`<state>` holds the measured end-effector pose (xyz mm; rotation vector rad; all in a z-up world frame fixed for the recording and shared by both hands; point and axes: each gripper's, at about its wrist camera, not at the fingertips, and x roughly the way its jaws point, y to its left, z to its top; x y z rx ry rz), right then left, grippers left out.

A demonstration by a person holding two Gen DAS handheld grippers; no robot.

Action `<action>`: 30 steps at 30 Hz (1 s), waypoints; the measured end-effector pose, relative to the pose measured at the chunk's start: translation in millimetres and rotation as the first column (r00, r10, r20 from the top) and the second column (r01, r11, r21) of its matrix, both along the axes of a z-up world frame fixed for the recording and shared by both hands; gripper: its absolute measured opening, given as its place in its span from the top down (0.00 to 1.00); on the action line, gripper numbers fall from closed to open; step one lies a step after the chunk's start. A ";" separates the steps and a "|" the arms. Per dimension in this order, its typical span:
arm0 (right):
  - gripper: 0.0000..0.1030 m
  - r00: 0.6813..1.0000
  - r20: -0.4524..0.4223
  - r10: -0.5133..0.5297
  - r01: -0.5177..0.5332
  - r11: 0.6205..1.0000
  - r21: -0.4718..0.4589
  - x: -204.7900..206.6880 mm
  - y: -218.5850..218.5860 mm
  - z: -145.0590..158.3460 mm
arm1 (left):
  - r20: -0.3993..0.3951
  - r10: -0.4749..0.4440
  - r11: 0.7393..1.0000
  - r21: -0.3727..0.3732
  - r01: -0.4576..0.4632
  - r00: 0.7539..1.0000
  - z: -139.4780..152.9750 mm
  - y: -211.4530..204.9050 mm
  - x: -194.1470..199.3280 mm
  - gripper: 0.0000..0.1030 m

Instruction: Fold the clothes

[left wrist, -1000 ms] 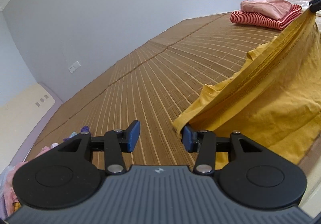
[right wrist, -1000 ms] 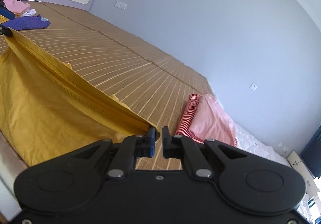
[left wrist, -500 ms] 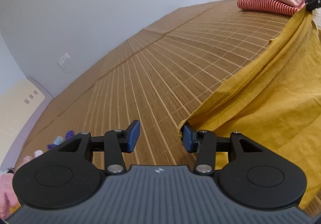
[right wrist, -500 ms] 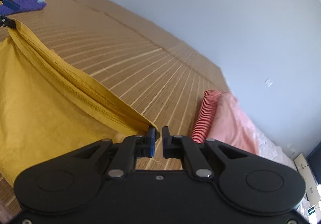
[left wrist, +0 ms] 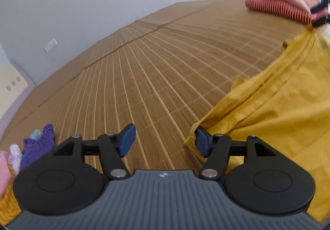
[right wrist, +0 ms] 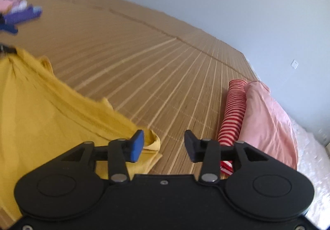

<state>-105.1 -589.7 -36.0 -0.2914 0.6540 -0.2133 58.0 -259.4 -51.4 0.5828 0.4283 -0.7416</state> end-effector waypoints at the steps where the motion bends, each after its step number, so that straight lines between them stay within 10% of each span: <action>1: 0.51 1.000 0.010 0.002 -0.002 1.000 0.022 -3.2 -1.3 4.0 | -0.029 -0.001 1.000 -0.029 0.000 1.000 3.6 4.9 2.8 0.34; 8: 0.50 0.996 0.049 -0.072 0.072 0.997 0.007 -26.6 -7.6 15.0 | -0.146 0.019 0.990 -0.138 -0.039 0.989 19.0 25.0 4.5 0.30; 20: 0.45 0.963 -0.005 0.270 -0.265 0.947 0.181 -40.2 85.0 -8.3 | -0.268 0.129 0.972 -0.157 -0.175 0.955 31.8 3.9 42.0 0.24; 30: 0.44 0.971 -0.029 0.236 -0.220 0.939 0.264 -35.3 80.8 -42.2 | -0.198 -0.012 0.995 -0.096 -0.007 0.980 5.1 5.1 -64.6 0.23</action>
